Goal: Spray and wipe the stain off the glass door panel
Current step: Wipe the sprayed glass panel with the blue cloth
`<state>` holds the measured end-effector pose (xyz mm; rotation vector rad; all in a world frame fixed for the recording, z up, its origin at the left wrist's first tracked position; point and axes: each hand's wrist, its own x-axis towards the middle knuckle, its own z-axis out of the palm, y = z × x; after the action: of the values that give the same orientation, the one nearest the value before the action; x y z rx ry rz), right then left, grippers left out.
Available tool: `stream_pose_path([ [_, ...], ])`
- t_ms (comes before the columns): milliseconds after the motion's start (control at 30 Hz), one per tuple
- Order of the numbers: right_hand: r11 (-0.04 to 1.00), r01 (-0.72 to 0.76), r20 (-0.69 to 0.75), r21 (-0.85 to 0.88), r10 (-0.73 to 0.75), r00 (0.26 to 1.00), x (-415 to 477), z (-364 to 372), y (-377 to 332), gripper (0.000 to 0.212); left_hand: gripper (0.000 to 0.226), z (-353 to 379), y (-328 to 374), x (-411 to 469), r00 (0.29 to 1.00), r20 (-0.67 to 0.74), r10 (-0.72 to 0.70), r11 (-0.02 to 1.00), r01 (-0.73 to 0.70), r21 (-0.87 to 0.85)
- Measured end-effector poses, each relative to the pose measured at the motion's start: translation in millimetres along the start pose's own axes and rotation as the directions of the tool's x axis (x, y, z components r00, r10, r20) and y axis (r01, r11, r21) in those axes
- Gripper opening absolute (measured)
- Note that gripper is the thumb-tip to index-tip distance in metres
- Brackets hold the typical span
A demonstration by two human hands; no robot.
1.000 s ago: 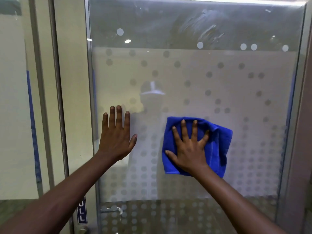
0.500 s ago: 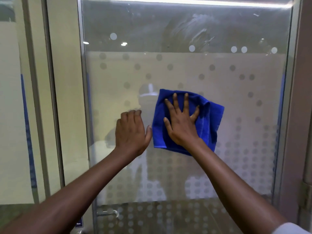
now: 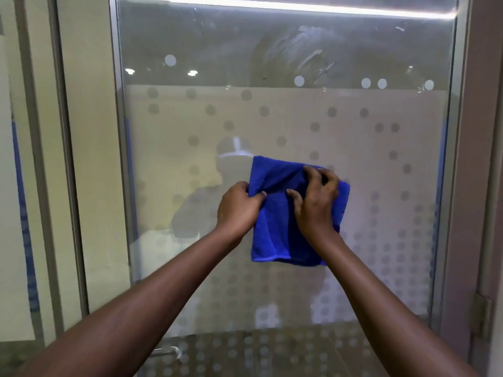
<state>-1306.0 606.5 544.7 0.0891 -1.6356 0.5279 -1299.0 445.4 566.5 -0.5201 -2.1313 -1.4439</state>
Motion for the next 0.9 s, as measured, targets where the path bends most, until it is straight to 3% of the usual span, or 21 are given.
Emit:
stream_pose_path([
  [100, 0.966, -0.207, 0.036, -0.156, 0.215, 0.976, -4, -5, 14, 0.086, 0.026, -6, -4, -8, 0.998, 0.060, -0.013, 0.992, 0.021, -0.127],
  [167, 0.937, -0.292, 0.092, -0.193, 0.314, 0.945, -10, -7, 19, 0.092, 0.029, -11, -8, -16, 0.995, 0.095, -0.018, 0.986, 0.033, -0.162],
  [267, 0.965, -0.165, 0.079, -0.202, 0.184, 0.980, -24, -8, 17, 0.048, 0.025, -20, -19, -27, 0.989, 0.133, -0.061, 0.967, 0.091, -0.236],
  [367, 0.993, -0.092, 0.102, -0.080, 0.100, 0.990, -38, -10, 2, 0.033, 0.015, -36, -31, -40, 0.984, 0.142, -0.103, 0.937, 0.144, -0.319],
  [433, 0.976, -0.199, 0.232, 0.094, 0.173, 0.957, -45, -12, -13, 0.036, 0.022, -54, -42, -50, 0.982, 0.133, -0.134, 0.913, 0.174, -0.369],
  [533, 0.860, -0.412, 0.444, 0.301, 0.256, 0.859, -60, -8, -36, 0.029, 0.031, -89, -66, -71, 0.970, 0.149, -0.191, 0.863, 0.238, -0.446],
  [667, 0.765, -0.459, 0.573, 0.451, 0.146, 0.806, -90, 15, -71, 0.028, 0.032, -138, -98, -108, 0.941, 0.166, -0.296, 0.769, 0.338, -0.542],
  [767, 0.690, -0.501, 0.658, 0.522, 0.048, 0.752, -104, 34, -104, 0.028, 0.004, -174, -108, -132, 0.915, 0.145, -0.377, 0.727, 0.389, -0.565],
  [900, 0.571, -0.539, 0.735, 0.619, -0.178, 0.655, -116, 55, -156, 0.020, 0.032, -221, -116, -158, 0.913, 0.068, -0.403, 0.772, 0.379, -0.510],
])
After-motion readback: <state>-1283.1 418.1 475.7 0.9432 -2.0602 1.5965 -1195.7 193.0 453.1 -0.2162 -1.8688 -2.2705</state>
